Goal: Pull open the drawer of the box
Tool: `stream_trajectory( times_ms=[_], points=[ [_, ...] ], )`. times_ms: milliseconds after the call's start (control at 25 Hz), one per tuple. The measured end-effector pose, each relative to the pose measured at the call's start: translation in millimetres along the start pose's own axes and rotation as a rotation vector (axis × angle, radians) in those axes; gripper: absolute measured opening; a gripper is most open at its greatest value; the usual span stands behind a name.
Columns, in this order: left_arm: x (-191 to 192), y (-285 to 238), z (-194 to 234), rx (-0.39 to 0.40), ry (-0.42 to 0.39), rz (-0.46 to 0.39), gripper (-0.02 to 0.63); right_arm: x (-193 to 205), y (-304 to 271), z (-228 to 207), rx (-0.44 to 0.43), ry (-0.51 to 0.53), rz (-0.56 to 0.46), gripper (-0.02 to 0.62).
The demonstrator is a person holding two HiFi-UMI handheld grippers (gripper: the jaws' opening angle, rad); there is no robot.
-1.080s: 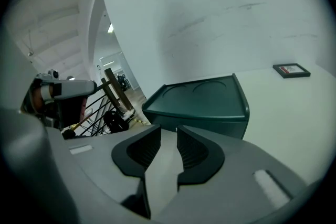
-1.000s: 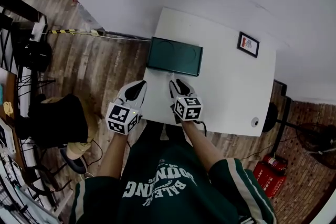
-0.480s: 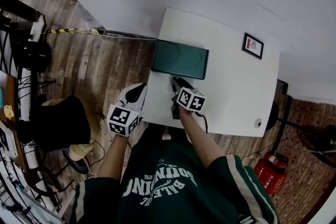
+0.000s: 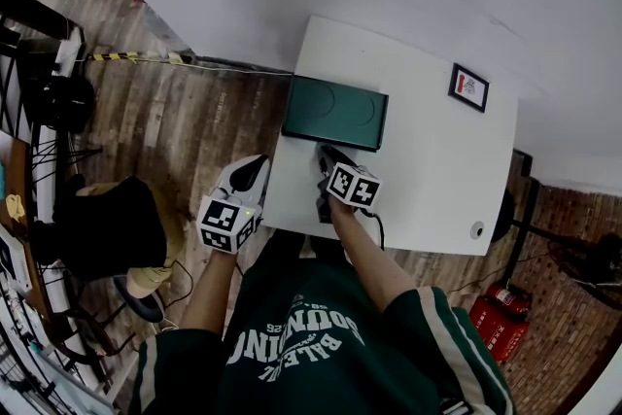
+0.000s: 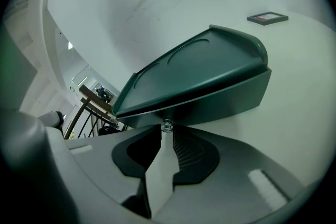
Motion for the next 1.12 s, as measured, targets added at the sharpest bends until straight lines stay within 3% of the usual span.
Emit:
stream_trajectory(
  times_ms=[1120],
  points=[
    [24,22,-30,-0.003,-0.001,-0.001,0.054,80,50,18,-0.042,0.122,0.138,0.071]
  ],
)
Point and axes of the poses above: the fingertips, and each gripper's own axes: y backward along the fingers, z to its left, x out of its underside, the point moved 9 cm from there along y, backward along the fingers, and after that the axes turned 6 degrees about y, right-handed, at the moved point
